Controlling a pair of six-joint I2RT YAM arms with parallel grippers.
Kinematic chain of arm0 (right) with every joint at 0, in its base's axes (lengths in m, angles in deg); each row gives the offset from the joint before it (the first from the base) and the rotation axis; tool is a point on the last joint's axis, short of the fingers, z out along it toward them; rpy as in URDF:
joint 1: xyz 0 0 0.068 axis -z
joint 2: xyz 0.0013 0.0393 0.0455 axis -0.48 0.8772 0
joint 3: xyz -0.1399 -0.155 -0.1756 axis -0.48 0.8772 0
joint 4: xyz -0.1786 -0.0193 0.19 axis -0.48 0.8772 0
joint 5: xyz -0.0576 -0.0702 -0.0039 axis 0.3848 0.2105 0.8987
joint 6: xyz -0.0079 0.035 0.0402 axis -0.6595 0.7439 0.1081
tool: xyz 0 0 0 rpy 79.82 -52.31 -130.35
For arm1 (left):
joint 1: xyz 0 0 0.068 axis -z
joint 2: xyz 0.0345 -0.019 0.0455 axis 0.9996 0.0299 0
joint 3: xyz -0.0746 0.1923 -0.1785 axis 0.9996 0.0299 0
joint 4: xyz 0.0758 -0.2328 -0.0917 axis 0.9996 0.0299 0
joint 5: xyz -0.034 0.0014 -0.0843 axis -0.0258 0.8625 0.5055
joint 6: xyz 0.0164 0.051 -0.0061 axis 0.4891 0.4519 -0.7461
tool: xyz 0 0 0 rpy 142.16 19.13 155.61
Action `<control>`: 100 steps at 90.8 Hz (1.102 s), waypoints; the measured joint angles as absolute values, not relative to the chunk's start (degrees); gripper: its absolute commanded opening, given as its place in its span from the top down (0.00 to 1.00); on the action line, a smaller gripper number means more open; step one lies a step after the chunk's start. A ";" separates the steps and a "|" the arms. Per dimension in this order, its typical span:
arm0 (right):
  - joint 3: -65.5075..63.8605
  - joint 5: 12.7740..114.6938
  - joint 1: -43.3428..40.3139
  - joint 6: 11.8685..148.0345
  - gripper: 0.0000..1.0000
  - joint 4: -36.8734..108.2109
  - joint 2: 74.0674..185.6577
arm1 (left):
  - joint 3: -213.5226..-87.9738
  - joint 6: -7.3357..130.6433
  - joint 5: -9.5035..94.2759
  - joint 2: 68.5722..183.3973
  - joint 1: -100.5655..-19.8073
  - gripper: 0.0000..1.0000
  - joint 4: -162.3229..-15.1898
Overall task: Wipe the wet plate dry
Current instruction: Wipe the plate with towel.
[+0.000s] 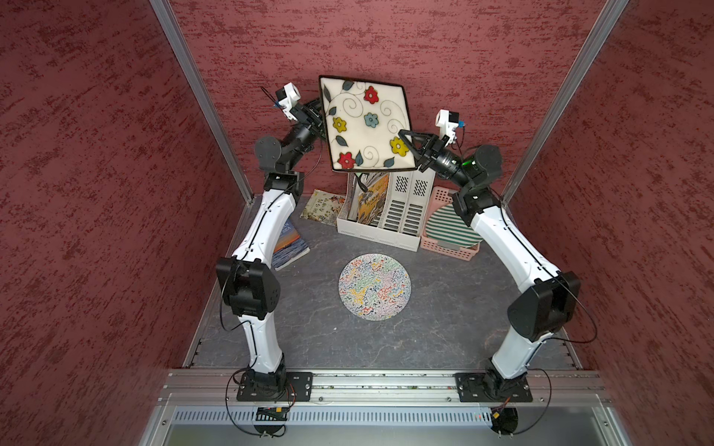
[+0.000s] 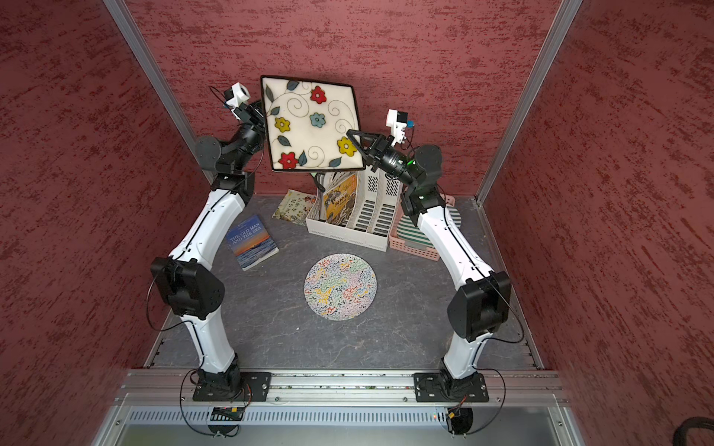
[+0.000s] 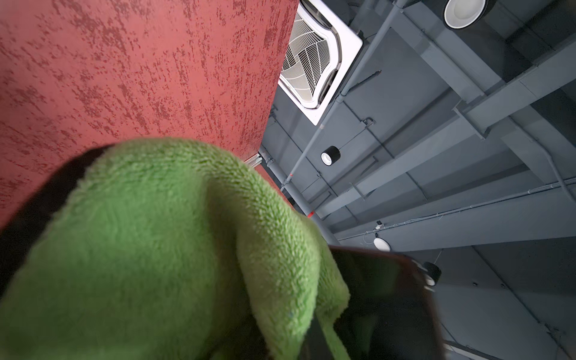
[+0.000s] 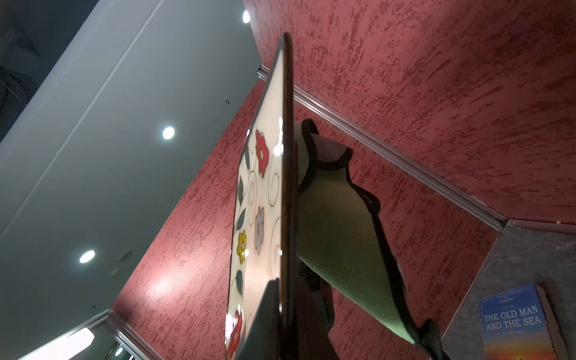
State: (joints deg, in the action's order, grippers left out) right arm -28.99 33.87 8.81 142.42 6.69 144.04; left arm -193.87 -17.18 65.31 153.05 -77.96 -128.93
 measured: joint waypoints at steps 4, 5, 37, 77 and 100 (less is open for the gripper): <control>-31.42 33.28 8.00 141.72 1.00 6.71 145.62 | -194.11 -17.29 64.64 153.40 -76.67 1.00 -128.65; -32.10 33.12 7.83 141.59 1.00 6.71 146.01 | -194.28 -17.37 64.42 153.64 -76.21 1.00 -128.56; -53.43 37.32 11.17 135.27 1.00 16.09 154.21 | -191.53 -19.25 64.83 156.07 -65.48 1.00 -130.59; -40.62 40.36 9.92 138.29 1.00 10.51 150.21 | -202.87 -18.16 65.55 157.14 -74.85 1.00 -124.50; -47.25 39.90 10.43 136.54 1.00 11.80 150.10 | -204.53 -19.27 62.84 159.30 -67.84 1.00 -129.06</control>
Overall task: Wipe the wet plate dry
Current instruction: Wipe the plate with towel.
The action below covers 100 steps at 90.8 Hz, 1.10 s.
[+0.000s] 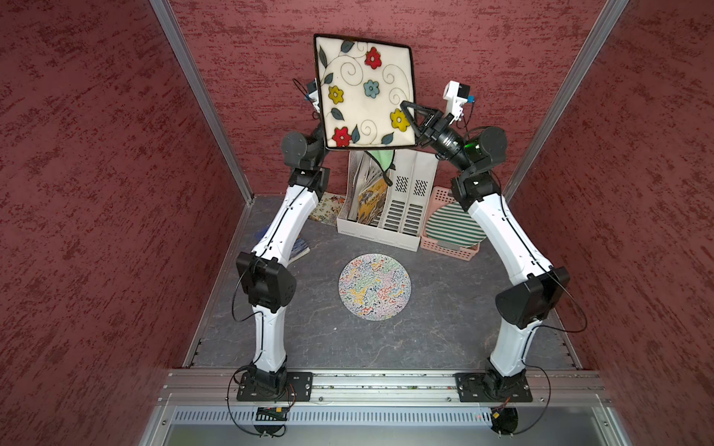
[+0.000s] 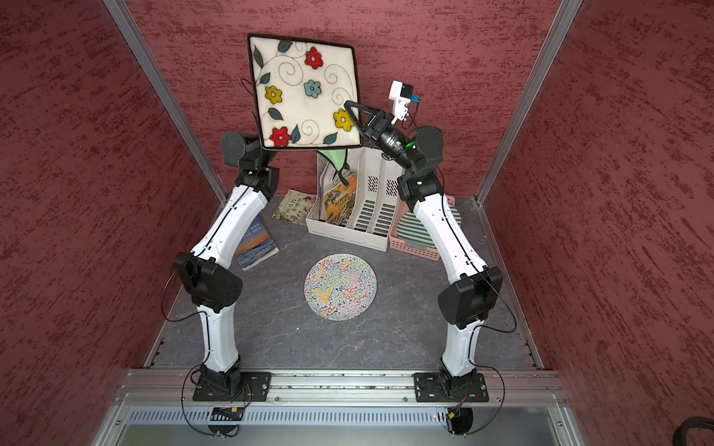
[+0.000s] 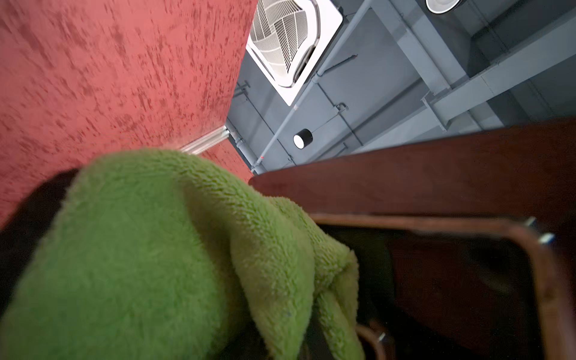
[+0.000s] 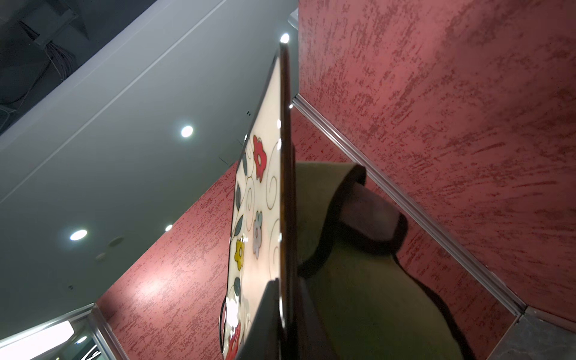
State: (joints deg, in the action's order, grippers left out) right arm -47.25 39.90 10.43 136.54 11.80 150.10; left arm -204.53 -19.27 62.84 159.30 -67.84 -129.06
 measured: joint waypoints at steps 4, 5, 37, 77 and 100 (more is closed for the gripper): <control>-48.78 40.73 11.32 136.02 1.00 13.13 150.43 | -201.28 -19.25 62.91 158.34 -66.29 1.00 -130.16; -49.06 40.95 11.61 135.80 1.00 13.48 150.49 | -200.43 -19.23 62.84 158.08 -65.96 1.00 -130.40; -45.58 51.11 18.51 125.98 1.00 29.99 148.44 | -173.80 -11.36 66.23 144.20 -69.04 1.00 -126.62; -38.94 54.48 11.56 107.17 1.00 48.54 144.35 | -196.82 48.74 41.73 135.50 -56.63 1.00 -67.25; -38.92 53.89 9.51 106.23 1.00 49.48 144.17 | -196.75 56.04 29.14 143.79 -57.13 1.00 -53.16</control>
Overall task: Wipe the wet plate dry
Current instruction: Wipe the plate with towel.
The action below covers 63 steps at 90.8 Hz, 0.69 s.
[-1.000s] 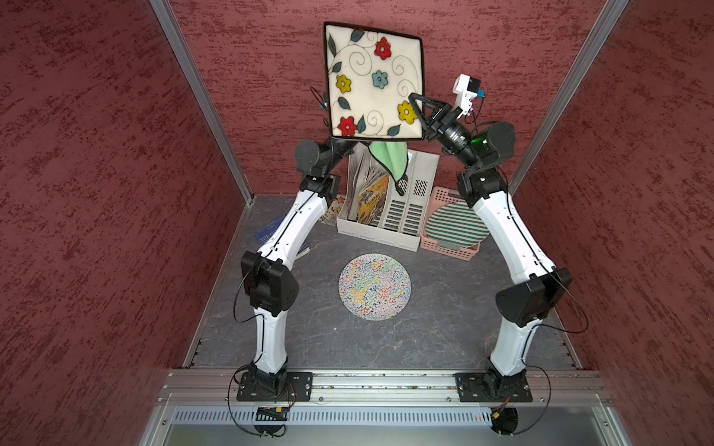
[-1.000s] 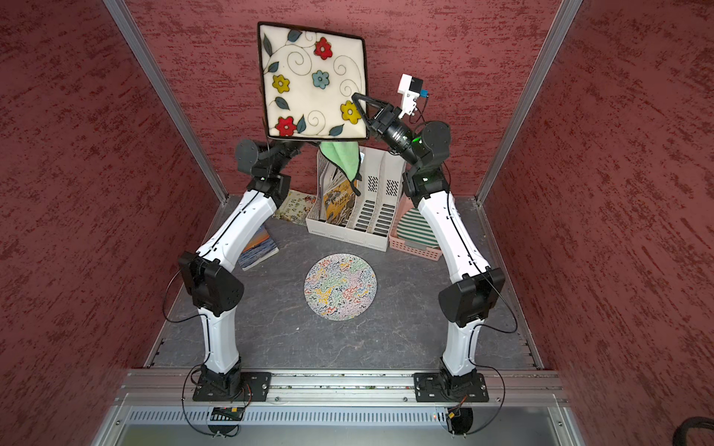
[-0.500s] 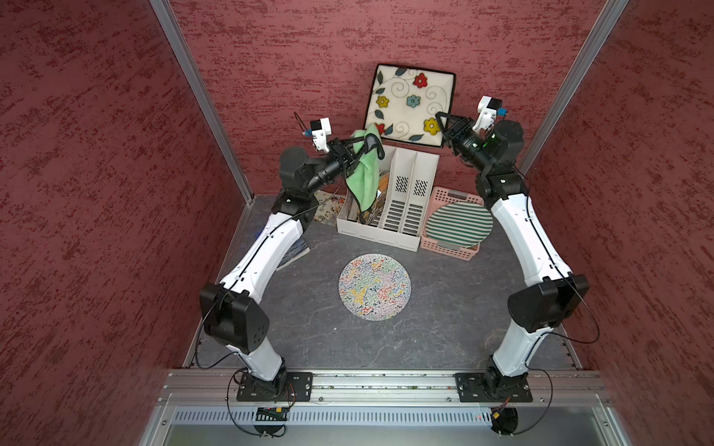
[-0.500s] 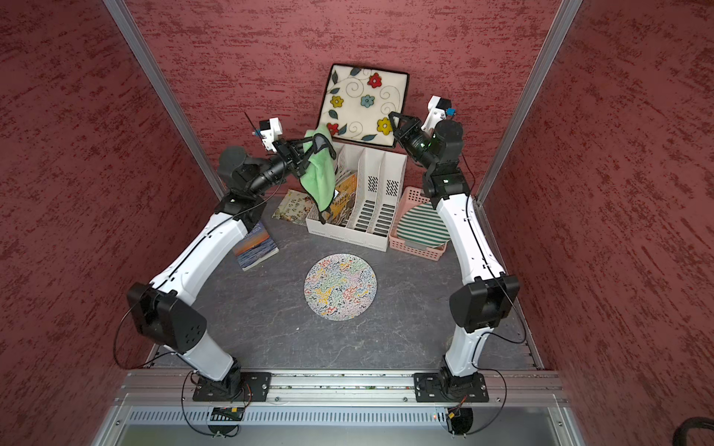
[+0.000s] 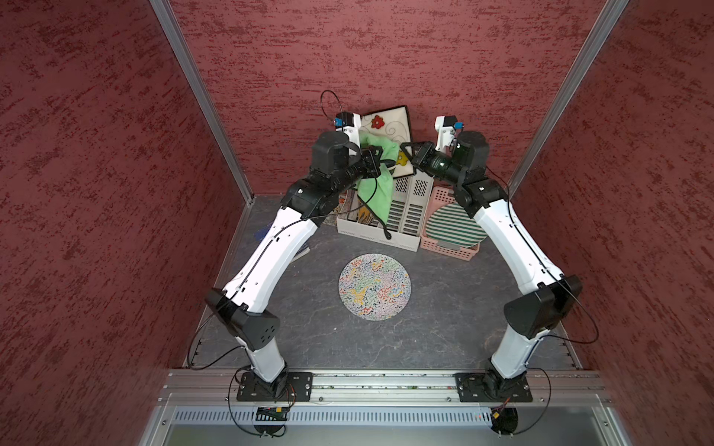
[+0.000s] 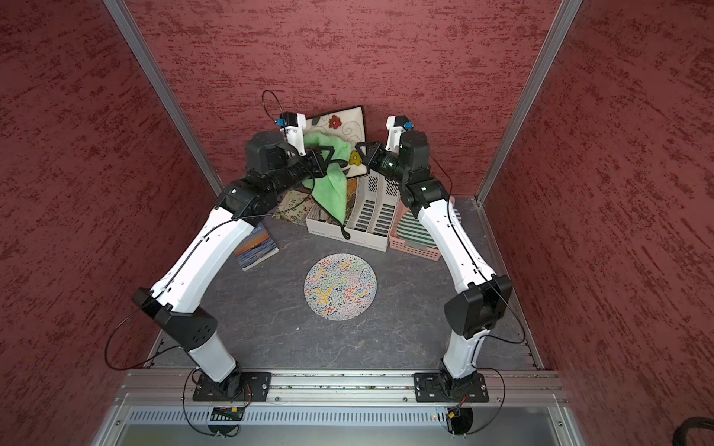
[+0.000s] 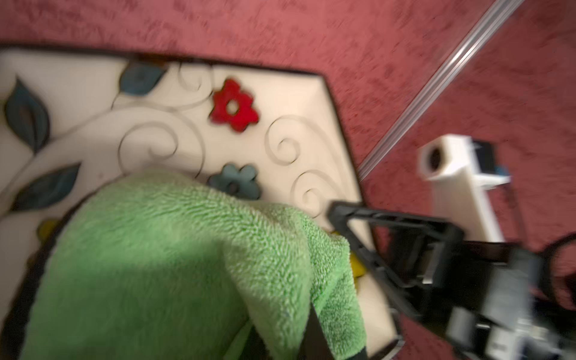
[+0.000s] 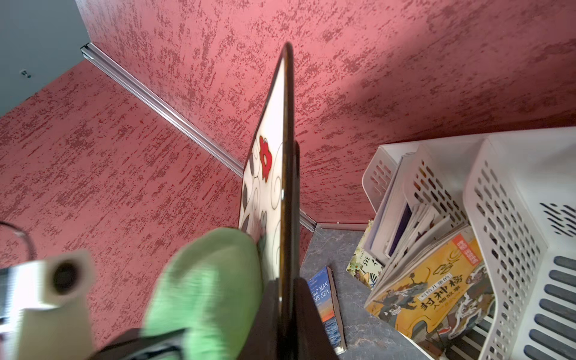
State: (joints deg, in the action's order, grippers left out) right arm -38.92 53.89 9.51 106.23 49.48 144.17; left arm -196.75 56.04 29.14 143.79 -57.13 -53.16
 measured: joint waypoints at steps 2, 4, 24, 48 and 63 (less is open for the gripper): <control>-38.92 54.08 9.62 105.57 1.00 49.92 144.17 | -196.56 55.98 28.86 144.07 -57.50 1.00 -52.72; -38.90 54.35 9.79 105.20 1.00 50.68 144.17 | -196.51 55.69 28.57 144.11 -57.87 1.00 -51.93; -30.07 51.57 10.80 104.02 1.00 48.70 139.28 | -196.69 54.12 30.26 143.70 -67.18 1.00 -46.18; -23.86 44.42 6.95 106.10 1.00 42.79 136.50 | -207.68 54.54 47.37 148.53 -69.67 1.00 -47.47; -23.86 43.72 5.42 108.94 1.00 41.11 136.50 | -217.98 55.02 63.04 155.11 -68.36 1.00 -49.05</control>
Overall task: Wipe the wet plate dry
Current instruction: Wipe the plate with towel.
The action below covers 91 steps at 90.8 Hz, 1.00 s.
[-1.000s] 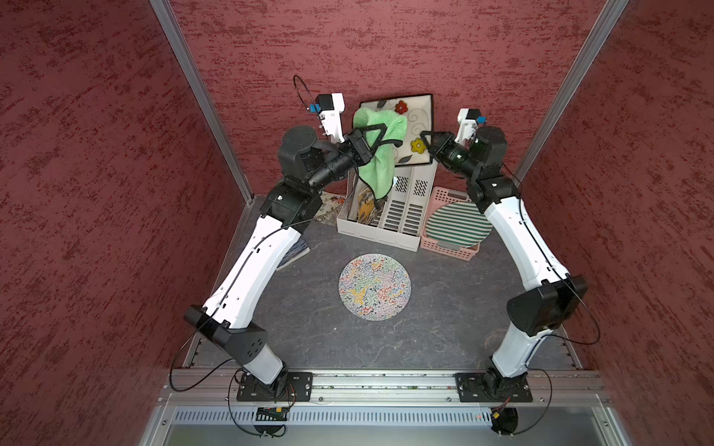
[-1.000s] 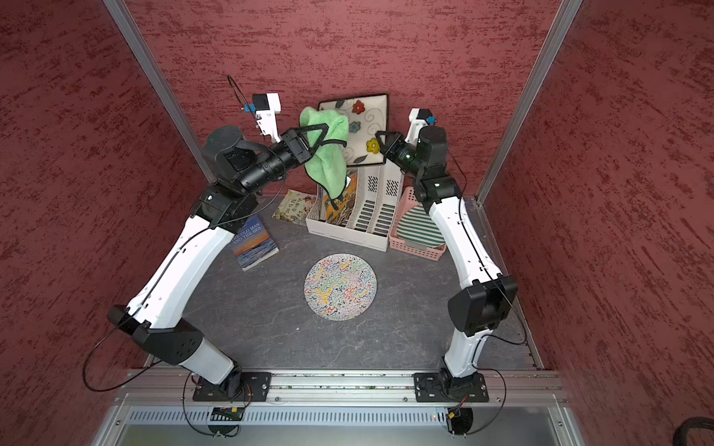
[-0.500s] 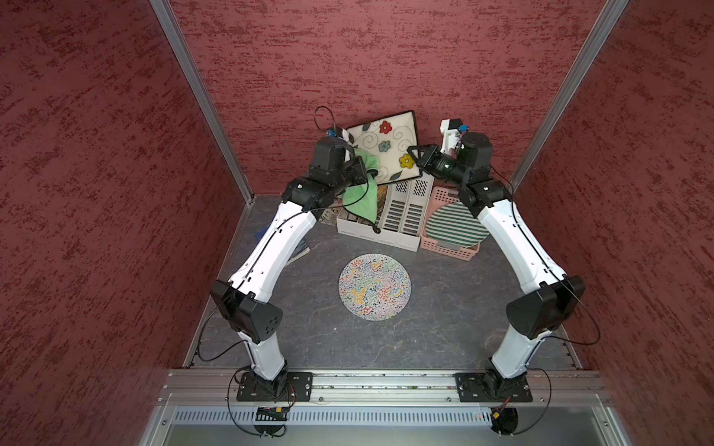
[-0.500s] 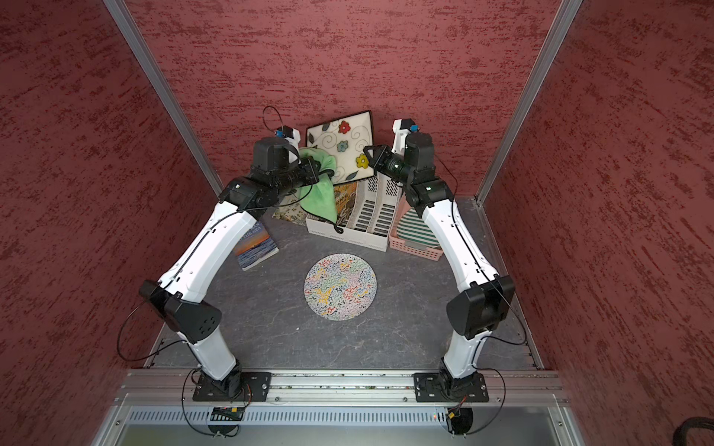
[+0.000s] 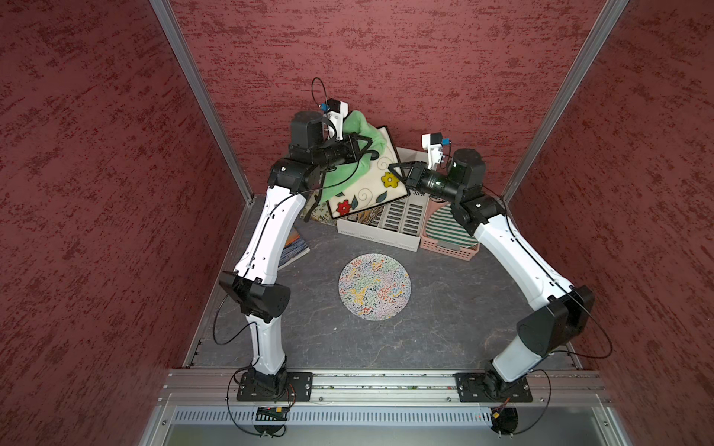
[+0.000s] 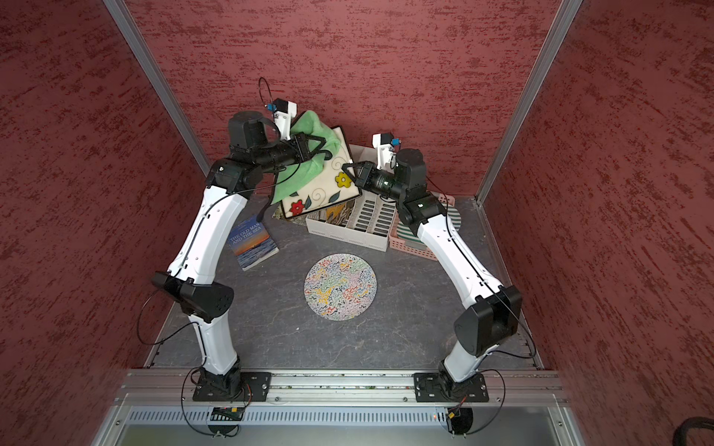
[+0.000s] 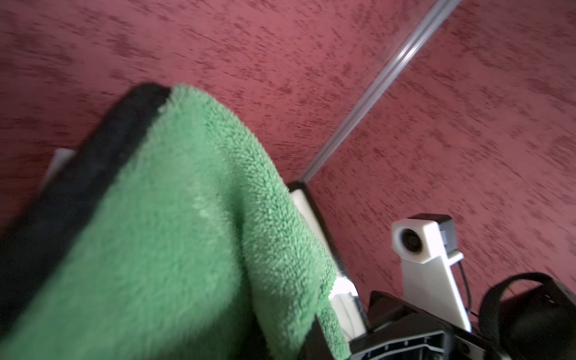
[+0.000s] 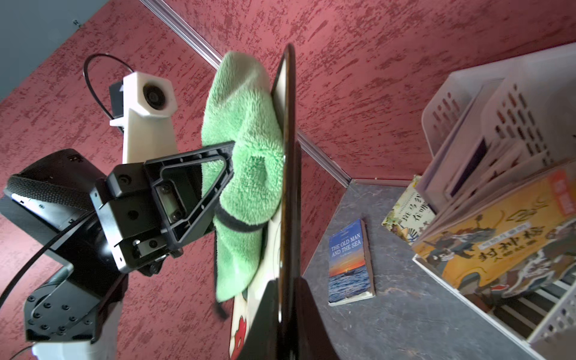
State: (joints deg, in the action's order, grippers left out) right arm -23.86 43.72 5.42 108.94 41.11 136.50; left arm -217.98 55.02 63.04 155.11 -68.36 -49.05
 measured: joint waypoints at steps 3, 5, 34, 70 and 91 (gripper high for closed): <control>-23.86 44.38 5.40 110.01 1.00 40.78 136.50 | -218.39 55.28 65.69 155.74 -68.06 1.00 -49.16; -23.88 44.86 5.53 110.53 1.00 40.74 136.50 | -218.46 55.59 67.19 155.94 -67.86 1.00 -49.00; -25.21 49.06 13.07 115.06 1.00 39.01 138.47 | -205.30 61.49 67.63 148.86 -68.06 1.00 -40.57; -23.84 49.93 15.45 132.87 1.00 21.92 138.45 | -177.74 21.29 72.37 135.68 -88.19 1.00 -90.62; -23.53 46.94 10.43 138.40 1.00 12.68 139.34 | -179.66 5.93 73.75 141.05 -83.86 1.00 -108.98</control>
State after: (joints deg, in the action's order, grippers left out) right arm -23.53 46.94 10.43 138.40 12.68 139.34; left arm -179.66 5.93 73.75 141.05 -83.86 -108.98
